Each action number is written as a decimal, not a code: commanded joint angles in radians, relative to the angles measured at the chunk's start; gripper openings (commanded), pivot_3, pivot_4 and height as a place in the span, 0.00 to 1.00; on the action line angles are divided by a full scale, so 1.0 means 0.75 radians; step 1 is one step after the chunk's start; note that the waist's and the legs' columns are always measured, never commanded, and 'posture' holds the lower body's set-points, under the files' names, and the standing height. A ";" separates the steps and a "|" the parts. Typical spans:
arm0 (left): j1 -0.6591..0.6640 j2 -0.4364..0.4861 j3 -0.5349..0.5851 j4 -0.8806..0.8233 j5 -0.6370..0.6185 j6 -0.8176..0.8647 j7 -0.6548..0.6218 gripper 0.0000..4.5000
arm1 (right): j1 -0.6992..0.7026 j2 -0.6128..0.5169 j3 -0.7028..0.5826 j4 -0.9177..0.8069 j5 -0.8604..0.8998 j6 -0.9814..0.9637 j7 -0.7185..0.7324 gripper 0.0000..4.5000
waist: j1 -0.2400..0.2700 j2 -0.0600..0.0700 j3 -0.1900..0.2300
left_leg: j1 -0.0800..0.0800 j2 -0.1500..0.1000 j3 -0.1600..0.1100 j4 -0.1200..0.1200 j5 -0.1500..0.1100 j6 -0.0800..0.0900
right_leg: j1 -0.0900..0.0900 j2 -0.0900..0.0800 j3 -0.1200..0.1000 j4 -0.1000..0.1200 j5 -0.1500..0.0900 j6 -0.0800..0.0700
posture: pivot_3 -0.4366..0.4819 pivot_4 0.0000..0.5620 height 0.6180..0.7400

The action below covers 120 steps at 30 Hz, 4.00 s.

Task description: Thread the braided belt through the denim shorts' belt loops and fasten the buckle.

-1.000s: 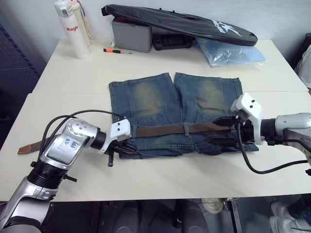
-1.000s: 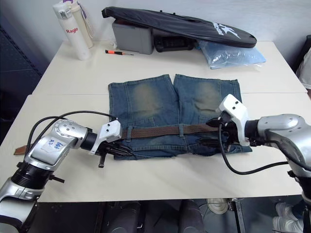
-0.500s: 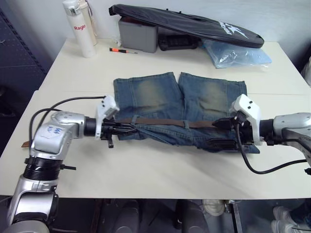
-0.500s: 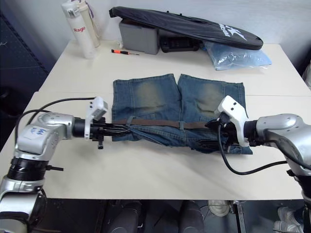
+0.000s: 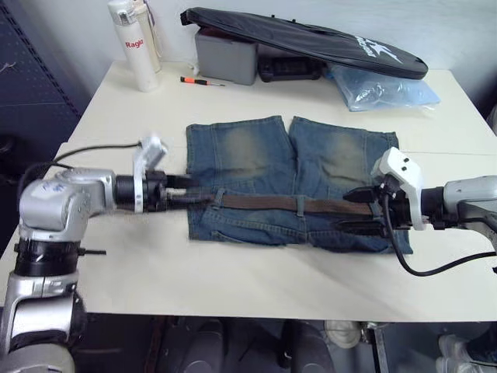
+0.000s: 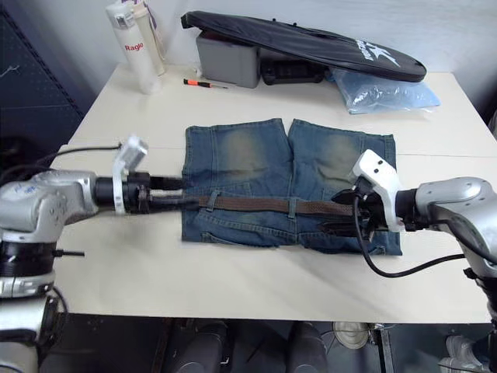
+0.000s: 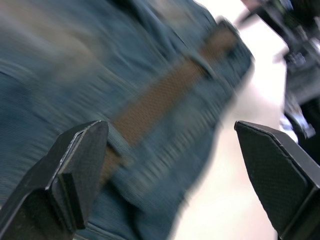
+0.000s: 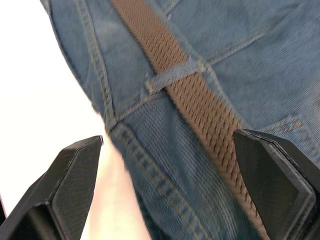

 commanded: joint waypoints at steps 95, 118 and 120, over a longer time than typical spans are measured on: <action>-0.172 -0.022 -0.487 0.305 0.389 -0.461 -0.071 0.00 | -0.021 0.242 -0.236 0.444 -0.042 -0.093 -0.035 0.04 | -0.031 -0.003 0.002 | 0.003 0.001 0.025 -0.005 -0.002 0.001 | -0.015 0.001 0.024 0.001 0.003 0.004 | 0.48 0.27 1.00; -0.162 -0.051 -0.306 0.236 0.246 -0.211 -0.114 0.68 | -0.011 0.246 -0.218 0.445 -0.047 -0.104 -0.025 0.04 | -0.029 -0.003 0.002 | 0.002 0.001 0.026 -0.004 -0.002 0.002 | -0.015 0.002 0.024 0.001 0.004 0.005 | 0.48 0.27 1.00; -0.166 -0.039 -0.299 0.219 0.225 -0.183 -0.123 0.52 | -0.010 0.245 -0.217 0.447 -0.047 -0.103 -0.024 0.04 | -0.029 -0.003 0.002 | 0.002 0.001 0.026 -0.004 -0.002 0.002 | -0.015 0.002 0.024 0.001 0.004 0.005 | 0.48 0.27 1.00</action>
